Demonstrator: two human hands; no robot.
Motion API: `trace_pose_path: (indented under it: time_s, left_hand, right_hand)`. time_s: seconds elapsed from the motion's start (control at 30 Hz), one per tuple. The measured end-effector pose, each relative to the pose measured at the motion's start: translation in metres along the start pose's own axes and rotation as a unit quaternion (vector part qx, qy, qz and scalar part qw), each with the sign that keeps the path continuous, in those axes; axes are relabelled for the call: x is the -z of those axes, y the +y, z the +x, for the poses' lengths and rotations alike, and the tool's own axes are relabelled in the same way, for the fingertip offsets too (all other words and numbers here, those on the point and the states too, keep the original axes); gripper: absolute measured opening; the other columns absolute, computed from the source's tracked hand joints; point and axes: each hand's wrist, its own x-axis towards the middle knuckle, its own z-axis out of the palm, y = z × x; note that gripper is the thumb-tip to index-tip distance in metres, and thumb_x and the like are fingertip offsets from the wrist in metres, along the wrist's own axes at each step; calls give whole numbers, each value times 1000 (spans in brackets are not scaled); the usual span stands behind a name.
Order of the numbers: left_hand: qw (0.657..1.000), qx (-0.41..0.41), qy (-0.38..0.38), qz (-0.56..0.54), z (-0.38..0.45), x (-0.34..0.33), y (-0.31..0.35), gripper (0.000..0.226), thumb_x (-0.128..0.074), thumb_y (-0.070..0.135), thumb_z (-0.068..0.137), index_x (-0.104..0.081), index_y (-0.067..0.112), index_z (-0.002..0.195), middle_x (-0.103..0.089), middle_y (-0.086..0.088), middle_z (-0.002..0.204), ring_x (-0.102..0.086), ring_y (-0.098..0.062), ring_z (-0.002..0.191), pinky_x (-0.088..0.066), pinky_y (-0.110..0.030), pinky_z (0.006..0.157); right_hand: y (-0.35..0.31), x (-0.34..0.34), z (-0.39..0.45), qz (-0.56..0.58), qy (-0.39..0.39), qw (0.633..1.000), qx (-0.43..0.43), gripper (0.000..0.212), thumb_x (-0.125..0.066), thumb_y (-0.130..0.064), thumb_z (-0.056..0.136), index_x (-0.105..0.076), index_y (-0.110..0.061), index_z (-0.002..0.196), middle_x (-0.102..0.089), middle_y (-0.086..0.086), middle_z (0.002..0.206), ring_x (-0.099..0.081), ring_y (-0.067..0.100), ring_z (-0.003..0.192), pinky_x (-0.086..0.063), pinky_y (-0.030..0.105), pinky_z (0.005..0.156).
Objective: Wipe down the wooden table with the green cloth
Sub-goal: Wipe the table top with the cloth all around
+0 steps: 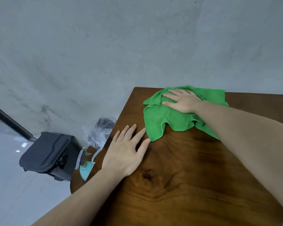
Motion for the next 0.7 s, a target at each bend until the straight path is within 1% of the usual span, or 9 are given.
trace_pose_path:
  time_s: [0.1, 0.23, 0.27, 0.33, 0.4, 0.47, 0.53, 0.6, 0.7]
  left_hand:
    - [1000, 4, -3, 27, 2, 0, 0, 71, 5, 73, 88, -12, 49, 153, -9, 14, 164, 2, -7, 151, -1, -37, 124]
    - [1000, 8, 0, 29, 2, 1, 2, 81, 13, 76, 81, -13, 48, 153, -9, 14, 164, 1, -8, 151, -2, -38, 124]
    - [1000, 7, -1, 29, 2, 1, 2, 81, 13, 76, 81, -13, 48, 153, -9, 14, 164, 0, -8, 151, -2, -37, 124]
    - [999, 6, 0, 32, 2, 0, 1, 78, 10, 75, 83, -14, 48, 153, -10, 14, 164, -1, -8, 151, -2, -37, 124]
    - [1000, 4, 7, 30, 3, -2, -1, 73, 4, 74, 88, -16, 48, 152, -13, 14, 164, -2, -8, 151, -2, -36, 124]
    - [1000, 4, 11, 27, 2, -3, -2, 68, -2, 72, 91, -19, 48, 152, -15, 14, 163, -3, -7, 151, -3, -34, 123]
    - [1000, 6, 8, 26, 1, -4, -2, 64, -6, 69, 93, -19, 48, 151, -14, 15, 163, -3, -6, 151, -1, -32, 123]
    - [1000, 6, 4, 24, 1, -4, -2, 61, -10, 67, 95, -21, 48, 151, -15, 15, 163, -3, -6, 150, 0, -31, 122]
    - [1000, 0, 18, -7, 0, -2, -2, 55, -17, 62, 97, -33, 46, 148, -23, 14, 161, -11, -7, 150, -4, -31, 122]
  right_hand:
    - [29, -3, -13, 7, 12, 998, -69, 74, -7, -81, 89, -7, -48, 156, -2, -12, 167, -4, 17, 154, -3, 49, 123]
    - [51, -15, -38, 4, 73, 982, -173, 72, -11, -73, 94, -17, -40, 157, -14, -3, 167, -13, 24, 152, -12, 50, 122]
    - [51, -16, -40, -1, 76, 979, -188, 71, -12, -71, 94, -18, -39, 157, -15, -1, 167, -14, 26, 152, -13, 51, 122]
    - [47, -13, -38, -11, 51, 982, -179, 71, -11, -72, 94, -14, -41, 157, -10, 0, 168, -10, 28, 152, -10, 56, 120]
    - [41, -8, -32, -26, 15, 994, -106, 69, -9, -76, 92, -8, -49, 155, -1, -3, 168, -3, 28, 154, -3, 61, 118]
    - [37, -4, -27, -30, -6, 999, -21, 66, -8, -77, 92, -5, -54, 153, 4, -8, 168, 3, 24, 154, 2, 61, 120]
    - [36, -3, -24, -25, -6, 1000, 16, 65, -9, -78, 92, -5, -55, 153, 4, -13, 167, 3, 19, 154, 3, 57, 121]
    - [43, -2, -23, -15, -2, 1000, 5, 68, -9, -80, 90, -7, -54, 153, 1, -15, 167, 0, 16, 154, 1, 53, 122]
    - [58, -3, -34, -1, 6, 997, -78, 74, -6, -82, 88, -5, -51, 155, 1, -13, 167, -2, 18, 154, -1, 54, 122]
